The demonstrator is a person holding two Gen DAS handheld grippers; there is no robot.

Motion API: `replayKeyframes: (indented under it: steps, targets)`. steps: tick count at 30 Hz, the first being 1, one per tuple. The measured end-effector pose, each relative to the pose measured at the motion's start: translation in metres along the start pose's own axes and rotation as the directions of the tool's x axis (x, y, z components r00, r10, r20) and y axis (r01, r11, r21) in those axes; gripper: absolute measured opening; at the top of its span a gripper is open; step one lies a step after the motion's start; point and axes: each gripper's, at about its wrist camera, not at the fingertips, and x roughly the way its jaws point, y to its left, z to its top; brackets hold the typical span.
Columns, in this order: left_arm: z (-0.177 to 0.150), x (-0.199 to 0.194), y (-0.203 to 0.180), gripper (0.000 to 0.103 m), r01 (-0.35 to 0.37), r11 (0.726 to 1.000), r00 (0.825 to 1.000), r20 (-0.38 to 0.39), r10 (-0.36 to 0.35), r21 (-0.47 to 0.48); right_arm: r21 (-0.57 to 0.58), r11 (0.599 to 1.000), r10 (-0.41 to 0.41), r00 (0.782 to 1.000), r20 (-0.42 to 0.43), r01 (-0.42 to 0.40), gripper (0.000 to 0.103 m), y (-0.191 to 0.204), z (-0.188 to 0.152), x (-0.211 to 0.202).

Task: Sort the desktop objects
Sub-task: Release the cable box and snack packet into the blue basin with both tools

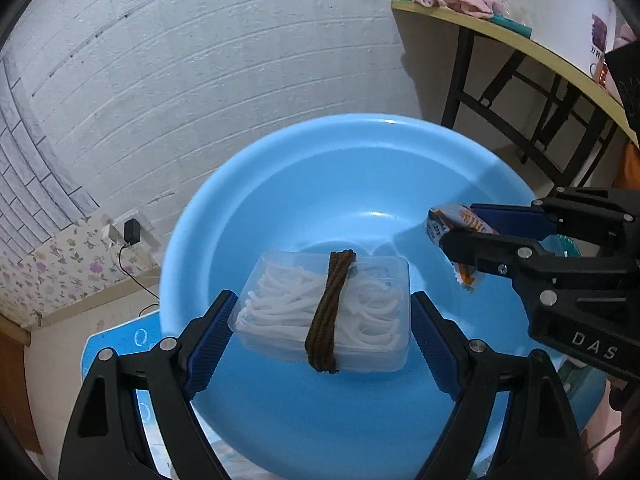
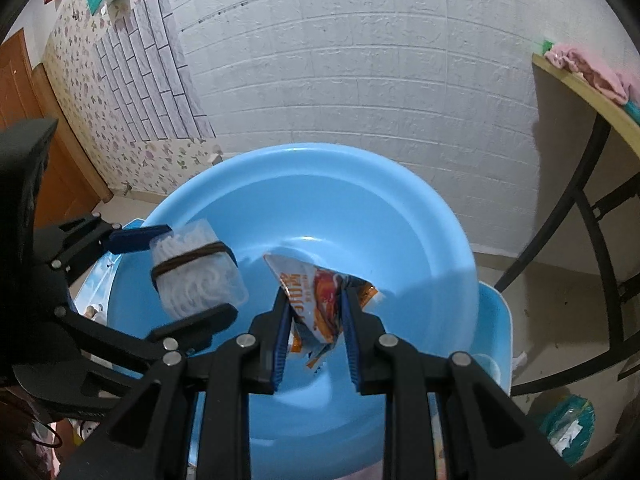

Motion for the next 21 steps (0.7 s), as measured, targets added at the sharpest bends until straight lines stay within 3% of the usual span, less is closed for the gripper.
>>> replayKeyframes:
  steps: [4,7,14,16,18,21]
  targets:
    - [-0.005,0.002,-0.002,0.087,0.003,1.0,1.0,-0.001,-0.002,0.014,0.01,1.0,0.023,1.0,0.0,-0.023,0.024,-0.002,-0.003,0.001]
    - [-0.01,-0.002,-0.003,0.095,0.009,1.0,1.0,0.016,-0.009,0.021,0.008,1.0,0.03,1.0,-0.008,-0.03,0.024,-0.002,-0.003,0.004]
    - [-0.016,-0.014,0.001,0.096,0.023,1.0,0.999,0.038,-0.023,0.006,0.012,0.999,0.037,0.999,-0.017,-0.037,0.026,0.002,-0.006,0.004]
    - [-0.018,-0.021,0.003,0.096,0.027,1.0,0.998,0.051,-0.027,-0.003,0.017,0.999,0.031,0.999,-0.013,-0.031,0.03,0.003,-0.006,0.003]
    - [-0.022,-0.03,0.006,0.096,0.027,0.999,0.997,0.067,-0.025,-0.021,0.023,0.999,0.031,0.999,-0.007,-0.031,0.043,0.005,-0.005,-0.001]
    - [-0.029,-0.042,0.012,0.1,0.025,0.998,0.996,0.082,-0.02,-0.06,0.022,0.999,0.033,0.999,0.006,-0.033,0.043,0.008,-0.005,-0.009]
